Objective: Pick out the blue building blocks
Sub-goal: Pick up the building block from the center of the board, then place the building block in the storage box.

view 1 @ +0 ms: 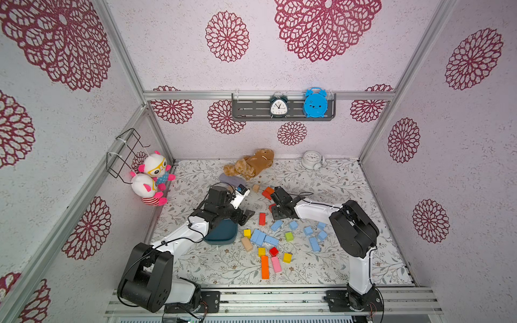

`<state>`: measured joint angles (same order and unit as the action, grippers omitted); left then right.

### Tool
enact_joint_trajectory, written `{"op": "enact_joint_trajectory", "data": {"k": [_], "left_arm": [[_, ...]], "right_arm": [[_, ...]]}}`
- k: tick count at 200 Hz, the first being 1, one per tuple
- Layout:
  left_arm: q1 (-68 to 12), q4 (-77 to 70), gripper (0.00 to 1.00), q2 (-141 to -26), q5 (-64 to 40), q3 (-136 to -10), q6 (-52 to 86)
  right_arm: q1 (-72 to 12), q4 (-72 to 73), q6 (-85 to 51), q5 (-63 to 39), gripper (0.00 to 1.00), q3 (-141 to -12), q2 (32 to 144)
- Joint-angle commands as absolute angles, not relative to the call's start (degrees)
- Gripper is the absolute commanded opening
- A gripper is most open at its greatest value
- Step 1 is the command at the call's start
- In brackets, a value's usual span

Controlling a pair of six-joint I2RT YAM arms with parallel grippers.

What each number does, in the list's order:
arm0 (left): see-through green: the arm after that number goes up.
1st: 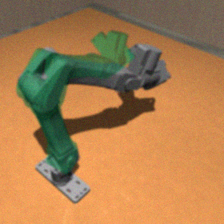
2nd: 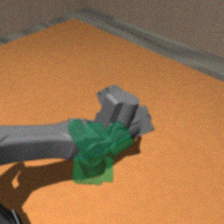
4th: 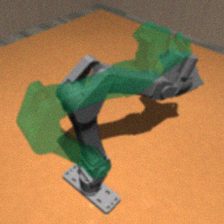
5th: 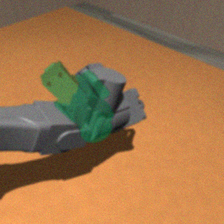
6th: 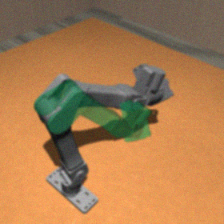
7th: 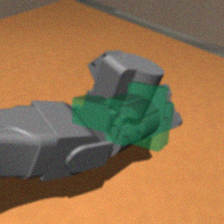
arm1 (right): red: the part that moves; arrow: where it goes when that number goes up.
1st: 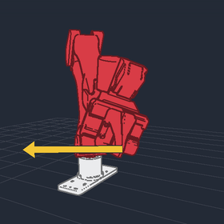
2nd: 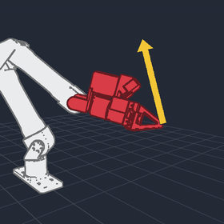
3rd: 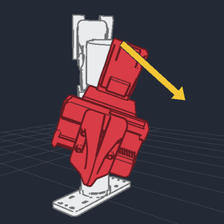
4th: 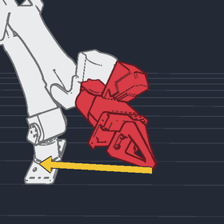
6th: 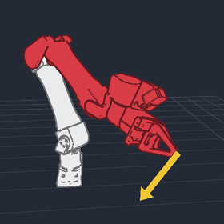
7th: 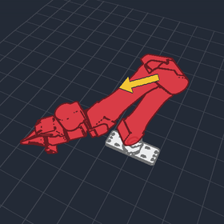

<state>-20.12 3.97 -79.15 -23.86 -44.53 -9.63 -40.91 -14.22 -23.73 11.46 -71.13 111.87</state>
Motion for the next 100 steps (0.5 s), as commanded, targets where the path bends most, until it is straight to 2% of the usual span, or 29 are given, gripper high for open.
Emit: {"op": "enact_joint_trajectory", "data": {"k": [1,54,100], "left_arm": [[-20.51,-1.45,0.92,-76.12,-27.44,-42.64,-12.89],[-22.59,-13.95,0.9,-72.06,-28.8,-35.25,-25.99],[-23.31,-20.89,0.87,-74.47,-26.74,-32.7,-29.85]], "right_arm": [[-41.31,-6.77,-26.01,5.72,0.18,-66.81,104.05],[-41.31,23.12,-36.45,-17.1,0.18,-53.56,95.51],[-41.39,35.91,-42.87,-24.21,0.19,-49.2,94.9]]}}
